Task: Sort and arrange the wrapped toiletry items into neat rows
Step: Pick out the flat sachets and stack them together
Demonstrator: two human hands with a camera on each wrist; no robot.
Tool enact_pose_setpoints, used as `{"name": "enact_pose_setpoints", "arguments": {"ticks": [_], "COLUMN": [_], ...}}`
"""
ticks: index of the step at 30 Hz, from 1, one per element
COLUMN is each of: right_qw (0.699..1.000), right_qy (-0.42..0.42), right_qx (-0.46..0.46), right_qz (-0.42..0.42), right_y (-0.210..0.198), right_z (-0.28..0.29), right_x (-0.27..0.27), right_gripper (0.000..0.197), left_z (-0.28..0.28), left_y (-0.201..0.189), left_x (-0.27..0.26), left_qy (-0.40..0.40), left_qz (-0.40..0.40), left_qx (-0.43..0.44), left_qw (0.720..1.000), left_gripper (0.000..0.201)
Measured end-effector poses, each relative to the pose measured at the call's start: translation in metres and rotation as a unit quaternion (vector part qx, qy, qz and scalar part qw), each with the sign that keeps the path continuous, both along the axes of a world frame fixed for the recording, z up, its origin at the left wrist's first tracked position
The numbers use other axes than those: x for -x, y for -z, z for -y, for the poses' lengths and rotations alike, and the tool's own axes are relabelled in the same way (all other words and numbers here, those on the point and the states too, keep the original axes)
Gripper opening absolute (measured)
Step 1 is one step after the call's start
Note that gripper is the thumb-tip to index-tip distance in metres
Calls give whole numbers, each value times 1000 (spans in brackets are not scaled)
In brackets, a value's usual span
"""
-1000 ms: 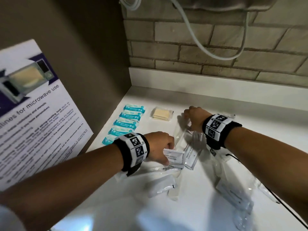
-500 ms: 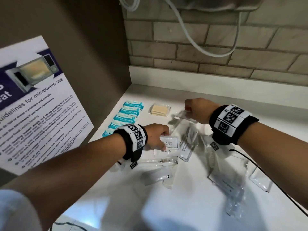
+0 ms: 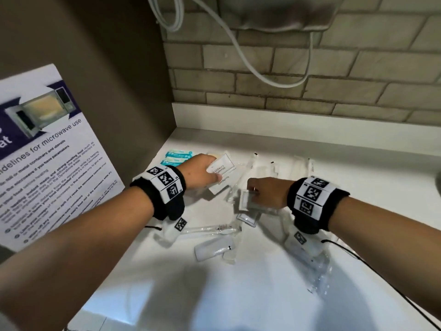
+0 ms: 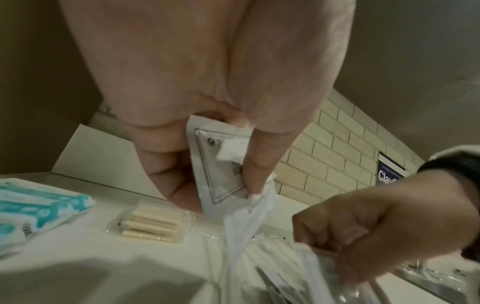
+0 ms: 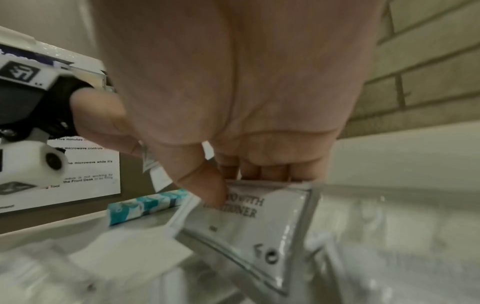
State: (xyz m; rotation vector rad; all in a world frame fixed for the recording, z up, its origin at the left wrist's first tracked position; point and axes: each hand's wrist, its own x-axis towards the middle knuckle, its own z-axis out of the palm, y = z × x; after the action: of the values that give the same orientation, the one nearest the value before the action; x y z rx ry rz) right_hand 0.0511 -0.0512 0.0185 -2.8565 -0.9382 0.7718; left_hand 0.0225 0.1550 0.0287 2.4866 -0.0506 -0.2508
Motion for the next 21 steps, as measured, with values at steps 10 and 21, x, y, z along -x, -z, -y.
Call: {"name": "enact_pose_setpoints", "arguments": {"ticks": [10, 21], "right_qw": [997, 987], "right_qy": [-45, -76], "right_qx": [70, 137], "right_qz": [-4, 44], "right_y": [12, 18], "right_z": [3, 0], "right_x": [12, 5], "right_gripper": [49, 44], "left_z": [17, 21], "left_y": [33, 35], "left_x": [13, 6], "left_qy": [-9, -68], "left_qz": [-71, -17], "left_qx": [-36, 27], "left_qw": [997, 997], "left_gripper": [15, 22]}}
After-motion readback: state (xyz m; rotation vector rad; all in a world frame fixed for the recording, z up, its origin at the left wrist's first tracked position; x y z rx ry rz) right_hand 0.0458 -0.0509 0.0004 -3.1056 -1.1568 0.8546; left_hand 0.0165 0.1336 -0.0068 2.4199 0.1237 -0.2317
